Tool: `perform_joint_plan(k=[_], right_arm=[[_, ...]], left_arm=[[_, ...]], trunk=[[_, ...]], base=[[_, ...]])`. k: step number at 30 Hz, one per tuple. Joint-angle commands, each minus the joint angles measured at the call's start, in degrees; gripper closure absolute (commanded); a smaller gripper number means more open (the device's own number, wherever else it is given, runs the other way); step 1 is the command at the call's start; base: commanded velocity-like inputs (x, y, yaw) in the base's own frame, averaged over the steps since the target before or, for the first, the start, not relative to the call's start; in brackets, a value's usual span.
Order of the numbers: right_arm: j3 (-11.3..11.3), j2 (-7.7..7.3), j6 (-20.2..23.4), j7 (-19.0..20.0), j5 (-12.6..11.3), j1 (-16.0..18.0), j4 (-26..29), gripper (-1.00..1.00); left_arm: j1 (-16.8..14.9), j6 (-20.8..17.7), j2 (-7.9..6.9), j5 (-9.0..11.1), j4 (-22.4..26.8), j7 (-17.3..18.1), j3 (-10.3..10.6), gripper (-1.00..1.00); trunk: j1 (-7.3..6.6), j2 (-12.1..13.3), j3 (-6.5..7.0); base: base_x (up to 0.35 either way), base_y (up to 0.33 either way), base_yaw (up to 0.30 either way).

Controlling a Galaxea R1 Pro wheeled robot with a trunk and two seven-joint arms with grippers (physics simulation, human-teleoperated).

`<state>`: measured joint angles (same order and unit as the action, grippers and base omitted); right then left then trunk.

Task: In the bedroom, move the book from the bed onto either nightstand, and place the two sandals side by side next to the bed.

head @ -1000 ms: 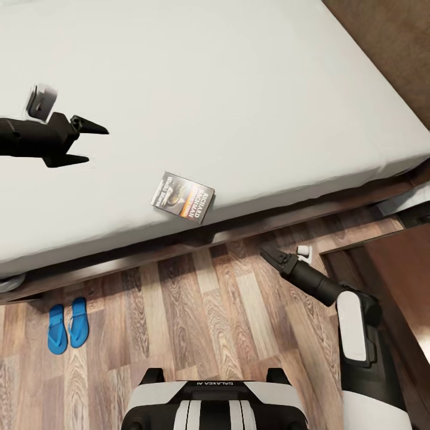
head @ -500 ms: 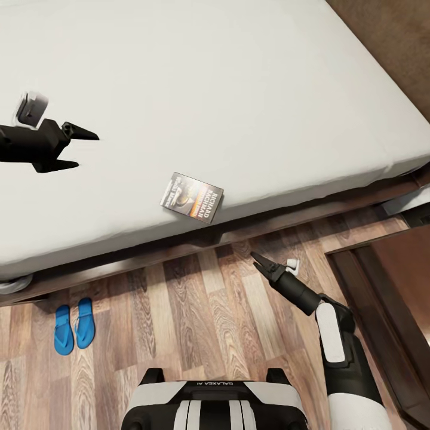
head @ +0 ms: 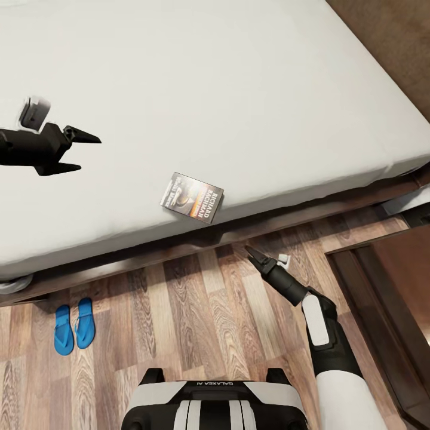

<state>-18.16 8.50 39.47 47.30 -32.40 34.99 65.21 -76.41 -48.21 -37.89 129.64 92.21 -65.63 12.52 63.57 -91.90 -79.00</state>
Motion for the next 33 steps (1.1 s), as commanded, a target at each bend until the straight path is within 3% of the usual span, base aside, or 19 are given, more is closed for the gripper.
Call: perform_joint_plan(k=[1,4,13,27,33], right_arm=[[-0.11,0.07,0.26,0.08,-0.13,0.2,-0.26,-1.0],[0.05,-0.01,-0.03,0.21,-0.09,0.77,-0.8,-1.0],[0.25,-0.26,0.14,1.8,-0.1,1.01,1.18,-1.0],[0.26,-0.24,0.29,3.34,-0.12,0.38,5.08,-1.0],[-0.18,-0.22,0.21,3.07,-0.16,0.39,5.35,-1.0]], left_arm=[[0.27,-0.11,-0.03,0.49,0.01,-0.12,-0.07,-1.0],[1.86,-0.03,-0.22,0.45,-0.01,2.28,-0.54,-1.0],[4.63,0.04,-0.65,0.44,-0.01,3.33,-0.72,-1.0],[5.16,-0.04,-0.64,0.44,-0.01,3.62,-0.52,-1.0],[5.2,-0.05,-0.61,0.42,-0.01,3.66,-0.54,-1.0]], trunk=[[0.0,-0.02,-0.03],[0.0,-0.02,-0.02],[0.0,-0.02,0.16],[0.0,-0.02,0.39],[0.0,-0.02,0.39]], base=[[0.0,0.0,0.0],[0.0,0.0,0.002],[0.0,0.0,0.155],[0.0,0.0,0.261],[0.005,0.0,0.081]])
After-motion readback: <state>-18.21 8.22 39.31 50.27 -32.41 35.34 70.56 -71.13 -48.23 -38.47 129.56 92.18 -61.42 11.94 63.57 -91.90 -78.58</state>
